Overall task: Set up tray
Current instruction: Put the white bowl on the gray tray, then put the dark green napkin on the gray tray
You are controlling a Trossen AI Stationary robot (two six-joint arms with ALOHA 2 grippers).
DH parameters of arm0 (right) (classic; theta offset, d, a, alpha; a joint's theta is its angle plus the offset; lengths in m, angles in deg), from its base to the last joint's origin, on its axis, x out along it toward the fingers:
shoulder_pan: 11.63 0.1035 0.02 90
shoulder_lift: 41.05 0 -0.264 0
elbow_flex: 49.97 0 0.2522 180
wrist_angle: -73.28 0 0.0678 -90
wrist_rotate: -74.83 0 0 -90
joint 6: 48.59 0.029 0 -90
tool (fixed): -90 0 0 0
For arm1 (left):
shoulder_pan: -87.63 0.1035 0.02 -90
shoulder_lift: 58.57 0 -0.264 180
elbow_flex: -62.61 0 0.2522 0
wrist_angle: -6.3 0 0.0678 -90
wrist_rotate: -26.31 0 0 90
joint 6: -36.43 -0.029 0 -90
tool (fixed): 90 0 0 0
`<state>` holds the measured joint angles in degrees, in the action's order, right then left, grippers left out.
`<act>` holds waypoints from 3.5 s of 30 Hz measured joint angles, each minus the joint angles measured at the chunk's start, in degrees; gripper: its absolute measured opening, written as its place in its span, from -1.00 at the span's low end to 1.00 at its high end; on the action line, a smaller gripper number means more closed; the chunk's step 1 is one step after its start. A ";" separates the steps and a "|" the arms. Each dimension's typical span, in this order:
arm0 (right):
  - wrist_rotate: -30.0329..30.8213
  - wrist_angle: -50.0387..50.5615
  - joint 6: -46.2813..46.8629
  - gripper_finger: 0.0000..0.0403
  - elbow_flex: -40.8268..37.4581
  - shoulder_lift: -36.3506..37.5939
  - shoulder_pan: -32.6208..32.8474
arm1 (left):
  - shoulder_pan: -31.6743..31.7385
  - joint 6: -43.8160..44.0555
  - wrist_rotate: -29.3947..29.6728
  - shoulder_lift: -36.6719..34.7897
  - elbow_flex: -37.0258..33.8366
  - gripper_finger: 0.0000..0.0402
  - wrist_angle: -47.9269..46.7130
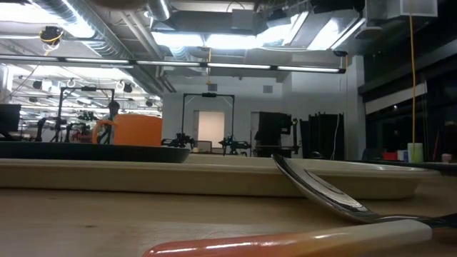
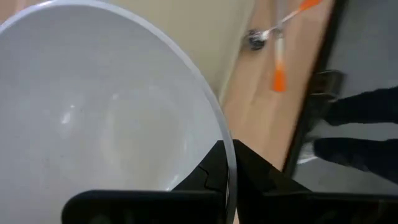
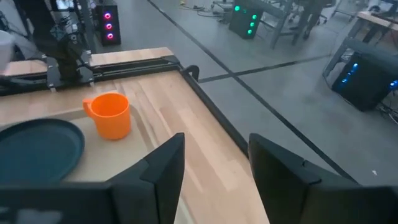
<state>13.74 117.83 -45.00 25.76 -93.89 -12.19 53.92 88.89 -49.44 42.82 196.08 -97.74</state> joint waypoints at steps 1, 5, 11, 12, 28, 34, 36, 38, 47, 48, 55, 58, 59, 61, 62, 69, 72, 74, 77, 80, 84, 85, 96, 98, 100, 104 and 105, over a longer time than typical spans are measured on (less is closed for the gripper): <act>-0.61 0.04 -0.39 -0.10 0.00 0.00 0.00 | 0.15 -0.13 0.57 0.84 -0.40 -0.99 0.38; -2.71 0.22 -1.33 -0.10 0.00 -0.02 0.00 | 0.71 -2.42 4.62 3.28 -4.54 -0.99 5.08; -5.70 0.26 -2.58 -0.10 0.00 0.00 0.00 | 0.95 1.51 4.98 5.07 -15.07 -0.99 13.44; -6.59 0.28 -2.64 -0.10 0.00 0.00 0.00 | 0.93 2.62 4.80 5.07 -16.87 -0.99 14.95; -9.71 1.77 -5.36 -0.10 0.02 0.00 -0.02 | 2.67 11.33 0.74 5.04 -33.66 -0.99 28.03; -9.73 3.87 -5.36 -0.10 0.04 0.00 -0.02 | 4.72 10.81 -0.47 5.04 -37.52 -0.99 31.23; -9.73 5.30 -5.34 -0.10 0.04 0.00 -0.02 | 5.30 10.16 -1.45 5.02 -38.76 -0.99 31.71; -9.73 6.41 -5.33 -0.10 0.04 0.00 -0.02 | 5.84 9.01 -2.71 5.00 -39.77 -0.99 33.56; -9.73 7.67 -4.06 -0.10 0.04 0.00 -0.02 | 7.80 6.75 -6.70 4.95 -40.57 -0.92 36.54; -9.72 7.67 -4.06 -0.10 0.04 0.00 -0.02 | 8.12 6.02 -8.13 4.96 -40.57 -0.88 37.04; -9.71 7.69 -4.11 -0.10 0.04 0.00 -0.02 | 10.00 5.36 -13.47 4.96 -40.57 -0.50 37.16; -9.71 7.74 -4.15 -0.10 0.04 0.00 -0.02 | 10.54 5.39 -14.83 4.96 -40.57 -0.34 37.36; -9.71 7.85 -4.16 -0.10 0.04 0.00 -0.02 | 10.73 5.42 -15.64 4.96 -40.57 -0.29 37.71; -9.71 8.27 -4.17 -0.10 0.04 0.00 -0.02 | 11.11 6.03 -17.05 4.96 -40.30 -0.21 38.18; -9.71 8.38 -4.16 -0.10 0.03 0.00 -0.02 | 11.30 6.33 -17.76 4.98 -39.91 -0.17 38.13; -10.67 8.72 -4.01 -0.10 -1.41 -0.02 -0.02 | 12.15 4.52 -18.67 5.00 -33.09 -0.07 36.27; -11.08 8.60 -3.10 -0.10 -1.72 -0.02 0.00 | 12.36 3.38 -18.51 5.00 -29.19 -0.08 33.62; -11.15 8.61 -2.11 -0.10 -2.07 -0.02 0.00 | 12.50 2.74 -18.04 5.02 -26.47 -0.09 31.38; -11.75 8.68 -1.00 -0.10 -2.25 -0.02 -0.02 | 12.54 1.13 -15.70 5.02 -22.12 -0.10 27.21; -14.80 8.68 -0.89 -0.10 -2.25 -0.02 -0.02 | 12.60 -1.65 -12.57 5.02 -17.43 -0.10 23.02; -20.34 8.61 2.04 -0.10 -2.25 -0.02 0.40 | 12.60 -7.08 -5.19 5.02 -10.81 -0.10 16.36; -21.46 8.59 3.13 -0.10 -2.25 -0.02 0.84 | 12.60 -8.39 -2.84 5.02 -9.44 -0.10 14.88; -15.20 17.82 37.04 -0.10 -2.25 0.00 10.12 | 12.19 -13.34 3.87 5.00 -3.02 -0.10 6.65; -15.61 23.99 45.38 -0.10 -2.25 0.00 12.20 | 11.34 -14.44 4.25 5.00 -2.49 -0.10 3.79; -16.81 30.33 52.38 -0.10 -2.25 -0.02 14.09 | 10.52 -15.70 4.85 4.88 -2.35 -0.10 1.61; -21.78 40.92 61.31 -0.10 -2.25 -0.02 16.58 | 9.35 -18.75 9.05 3.99 -2.43 -0.10 0.34; -23.44 42.86 62.85 -0.10 -2.25 -0.02 16.88 | 9.12 -19.58 10.61 3.55 -2.43 -0.10 0.28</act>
<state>-9.70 160.69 17.85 23.51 -93.91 4.69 63.04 69.31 -38.83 46.36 193.65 -97.46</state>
